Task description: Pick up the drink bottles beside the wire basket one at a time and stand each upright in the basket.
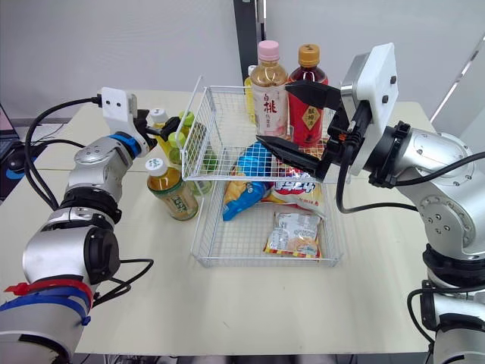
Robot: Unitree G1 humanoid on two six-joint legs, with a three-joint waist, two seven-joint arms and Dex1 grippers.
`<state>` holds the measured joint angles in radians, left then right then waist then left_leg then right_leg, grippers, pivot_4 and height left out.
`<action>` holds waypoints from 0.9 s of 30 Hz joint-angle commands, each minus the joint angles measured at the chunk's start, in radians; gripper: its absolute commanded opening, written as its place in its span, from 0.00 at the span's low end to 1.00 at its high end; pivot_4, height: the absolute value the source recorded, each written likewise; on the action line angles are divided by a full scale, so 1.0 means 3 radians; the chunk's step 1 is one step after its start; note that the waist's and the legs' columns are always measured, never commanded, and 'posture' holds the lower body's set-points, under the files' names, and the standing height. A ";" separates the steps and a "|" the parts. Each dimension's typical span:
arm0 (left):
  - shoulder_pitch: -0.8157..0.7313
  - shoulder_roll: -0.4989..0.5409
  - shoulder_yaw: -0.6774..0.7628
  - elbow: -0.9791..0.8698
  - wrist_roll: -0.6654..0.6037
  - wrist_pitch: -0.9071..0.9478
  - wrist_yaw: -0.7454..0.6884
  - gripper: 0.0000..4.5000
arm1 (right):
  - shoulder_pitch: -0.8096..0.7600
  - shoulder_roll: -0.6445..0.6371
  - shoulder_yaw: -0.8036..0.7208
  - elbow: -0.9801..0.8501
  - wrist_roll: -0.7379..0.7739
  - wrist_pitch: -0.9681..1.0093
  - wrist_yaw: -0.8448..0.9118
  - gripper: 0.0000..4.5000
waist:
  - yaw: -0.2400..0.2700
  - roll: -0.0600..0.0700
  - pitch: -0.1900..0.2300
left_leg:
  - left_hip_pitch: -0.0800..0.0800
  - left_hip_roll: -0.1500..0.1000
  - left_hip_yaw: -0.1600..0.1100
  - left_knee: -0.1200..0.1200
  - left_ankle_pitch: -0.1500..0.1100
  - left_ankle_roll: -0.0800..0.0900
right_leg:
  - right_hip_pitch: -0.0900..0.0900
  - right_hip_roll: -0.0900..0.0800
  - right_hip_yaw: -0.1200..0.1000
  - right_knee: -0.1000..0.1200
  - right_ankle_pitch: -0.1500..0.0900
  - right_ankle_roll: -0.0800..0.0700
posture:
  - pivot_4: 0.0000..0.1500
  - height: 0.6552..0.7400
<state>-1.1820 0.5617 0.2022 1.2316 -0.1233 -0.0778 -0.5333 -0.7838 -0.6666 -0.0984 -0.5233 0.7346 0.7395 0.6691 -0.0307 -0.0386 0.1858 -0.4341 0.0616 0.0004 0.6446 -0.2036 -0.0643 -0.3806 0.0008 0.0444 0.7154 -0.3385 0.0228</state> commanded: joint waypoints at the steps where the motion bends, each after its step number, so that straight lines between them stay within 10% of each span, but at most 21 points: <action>1: -0.0143 -0.0006 0.0016 0.0018 0.0039 -0.0144 0.0044 0.86 | -0.0022 -0.0050 -0.0126 -0.0111 0.0069 -0.0006 -0.0047 1.00 | 0.0002 0.0000 0.0000 | 0.0000 0.0000 0.0000 0.0000 0.0000 0.0000 | 0.0000 0.0000 0.0000 0.0000 0.0000 0.0000 | 1.00 1.00; 9: -0.0169 -0.0008 0.0038 0.0080 0.0061 -0.0162 0.0048 0.32 | -0.0026 -0.0075 -0.0143 -0.0136 0.0133 0.0028 -0.0085 1.00 | 0.0004 0.0000 0.0000 | 0.0000 0.0000 0.0000 0.0000 0.0000 0.0000 | 0.0000 0.0000 0.0000 0.0000 0.0000 0.0000 | 1.00 1.00; 27: -0.0220 0.0607 0.0301 -0.0342 -0.0212 0.0007 -0.0638 0.30 | -0.0019 -0.0050 -0.0104 -0.0096 0.0154 -0.0037 -0.0065 1.00 | -0.0007 0.0000 0.0001 | -0.0017 0.0005 0.0003 -0.0003 0.0000 -0.0001 | -0.0023 0.0003 0.0000 0.0002 0.0000 0.0000 | 1.00 1.00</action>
<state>-1.2006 0.6919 0.2609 1.2147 -0.1462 -0.0820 -0.6810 -0.7838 -0.6798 -0.1004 -0.5429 0.7702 0.7508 0.6496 -0.0328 -0.0386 0.1861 -0.4395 0.0629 0.0014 0.6438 -0.2034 -0.0645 -0.3877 0.0016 0.0446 0.7160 -0.3384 0.0227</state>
